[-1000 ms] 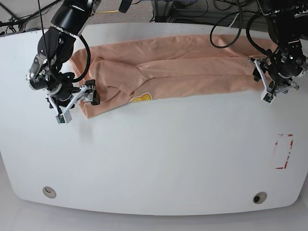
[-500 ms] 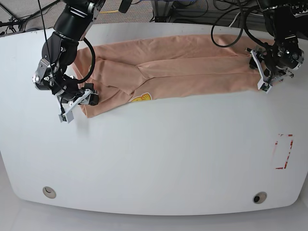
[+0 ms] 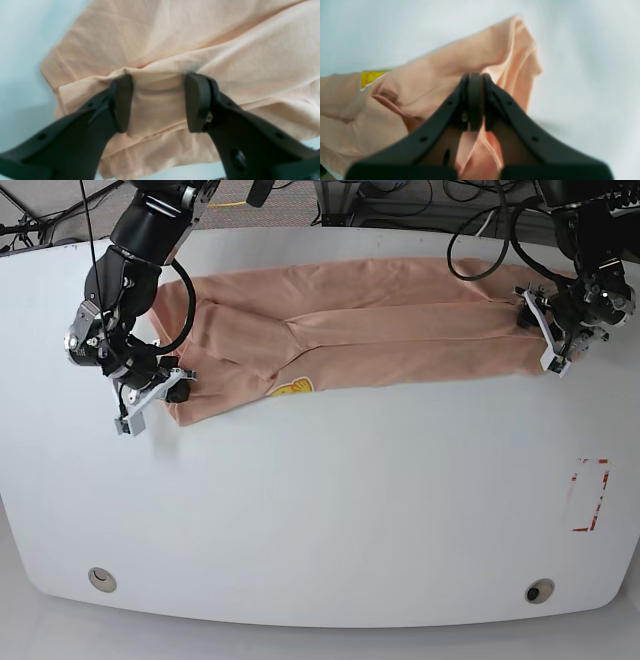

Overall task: Fold the T-shirt properly
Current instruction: 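Lay the folded hem down and adjust both grippers along the fold, then regrasp the folded shirt ends with both grippers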

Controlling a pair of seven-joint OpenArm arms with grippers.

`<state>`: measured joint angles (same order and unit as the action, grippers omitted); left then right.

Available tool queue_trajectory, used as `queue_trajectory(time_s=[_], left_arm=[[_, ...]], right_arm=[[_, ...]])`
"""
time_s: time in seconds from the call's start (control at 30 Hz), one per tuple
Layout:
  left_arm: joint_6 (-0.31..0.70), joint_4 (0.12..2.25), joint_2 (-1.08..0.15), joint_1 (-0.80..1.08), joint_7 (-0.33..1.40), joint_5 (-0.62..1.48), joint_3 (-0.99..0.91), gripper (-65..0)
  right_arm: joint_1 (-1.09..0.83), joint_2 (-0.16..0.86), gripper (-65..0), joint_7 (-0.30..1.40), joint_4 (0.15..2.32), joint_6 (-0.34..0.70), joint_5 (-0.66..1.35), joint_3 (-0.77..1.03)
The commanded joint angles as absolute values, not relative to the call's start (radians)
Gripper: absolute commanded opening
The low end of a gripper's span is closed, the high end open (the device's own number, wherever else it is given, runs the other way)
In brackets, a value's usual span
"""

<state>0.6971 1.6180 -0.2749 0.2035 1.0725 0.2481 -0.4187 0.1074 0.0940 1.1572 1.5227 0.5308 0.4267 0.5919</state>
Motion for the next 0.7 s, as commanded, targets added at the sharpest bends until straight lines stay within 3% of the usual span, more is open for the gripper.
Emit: queue_trajectory(time_s=[0.0,0.37,0.43,0.47,0.67], left_arm=[[0.698,1.607,-0.277,0.211,1.11,0.206,-0.414,-33.2],[0.698,1.606,-0.291,0.209,1.109,0.206,-0.412,-33.2],[0.698,1.606,-0.292,0.208,1.109,0.206,-0.412,-33.2],[0.698,1.606,-0.292,0.208,1.109,0.206,-0.412,-33.2],[0.698,1.612,-0.292,0.206,1.109,0.208,-0.412,-33.2]], right_arm=[[0.111,0.11,-65.0,1.141,1.544,0.516,0.437,0.656],[0.067,0.114,-64.2,1.141,1.546,0.469,0.443,0.796],[0.067,0.114,-61.5,1.141,1.547,0.47,0.443,0.794],[0.067,0.114,-58.8,1.141,1.549,0.47,0.443,0.794],[0.053,0.105,-18.7,1.141,1.696,0.469,0.444,0.797]])
